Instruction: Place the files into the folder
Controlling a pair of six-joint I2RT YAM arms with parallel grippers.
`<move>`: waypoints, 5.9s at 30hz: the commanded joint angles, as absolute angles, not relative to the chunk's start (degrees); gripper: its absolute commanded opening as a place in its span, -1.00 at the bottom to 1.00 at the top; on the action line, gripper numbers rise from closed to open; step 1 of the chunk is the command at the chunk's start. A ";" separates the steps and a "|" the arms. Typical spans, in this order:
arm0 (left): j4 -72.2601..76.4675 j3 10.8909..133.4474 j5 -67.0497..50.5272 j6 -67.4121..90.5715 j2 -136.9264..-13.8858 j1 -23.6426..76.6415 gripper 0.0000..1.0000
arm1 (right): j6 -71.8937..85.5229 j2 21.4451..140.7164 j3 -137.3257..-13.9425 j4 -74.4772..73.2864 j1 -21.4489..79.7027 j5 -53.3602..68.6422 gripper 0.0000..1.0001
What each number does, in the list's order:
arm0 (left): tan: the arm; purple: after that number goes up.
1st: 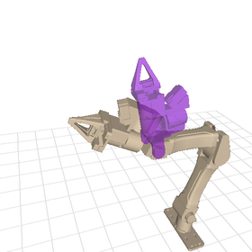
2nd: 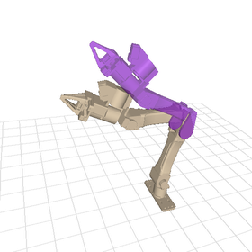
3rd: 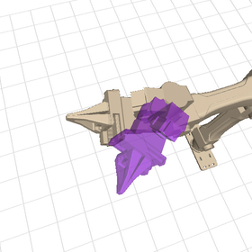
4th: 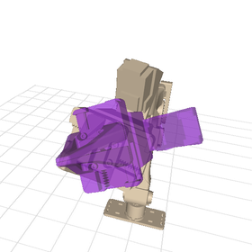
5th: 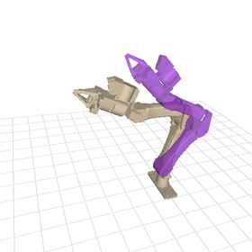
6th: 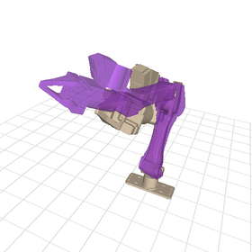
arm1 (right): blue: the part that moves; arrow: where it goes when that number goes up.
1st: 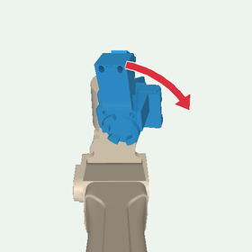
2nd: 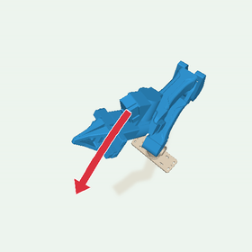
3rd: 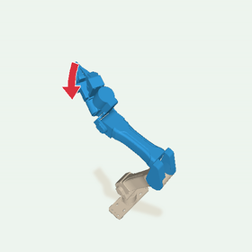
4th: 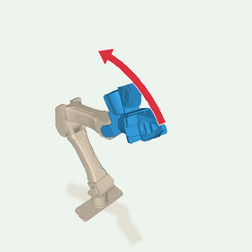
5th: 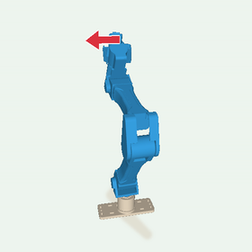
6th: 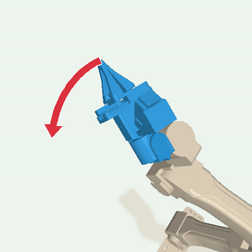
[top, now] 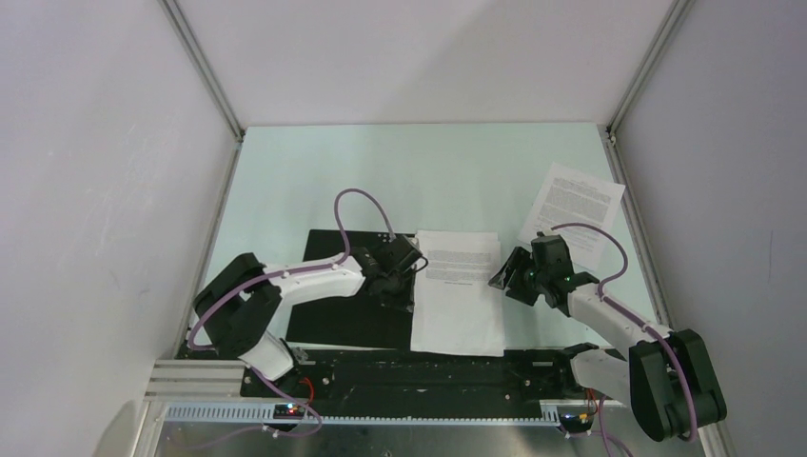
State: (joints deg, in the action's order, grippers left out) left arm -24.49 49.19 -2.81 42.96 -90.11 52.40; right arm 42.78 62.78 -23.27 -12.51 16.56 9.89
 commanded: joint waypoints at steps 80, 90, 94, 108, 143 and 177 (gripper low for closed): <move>-22.22 55.69 -4.45 41.05 -96.75 39.68 -1.00 | 41.22 73.22 -33.06 -9.22 23.18 -0.70 0.32; -22.22 55.68 -4.53 40.87 -97.34 39.71 -1.00 | 41.37 74.56 -36.07 -10.63 25.94 -1.81 0.12; -22.18 55.50 -4.71 40.87 -97.46 39.73 -1.00 | 41.40 74.84 -36.11 -10.92 26.61 -2.33 0.10; -22.14 55.54 -4.58 40.63 -97.31 39.68 -1.00 | 41.15 76.01 -36.12 -13.96 25.88 -3.99 0.29; -28.48 49.46 -4.91 47.19 -84.58 68.13 -1.00 | 31.29 111.84 -74.48 -16.09 24.92 2.97 -0.38; -24.30 53.69 -7.47 46.15 -94.73 65.07 -1.00 | 30.02 116.25 -78.66 -21.34 30.50 2.81 -0.49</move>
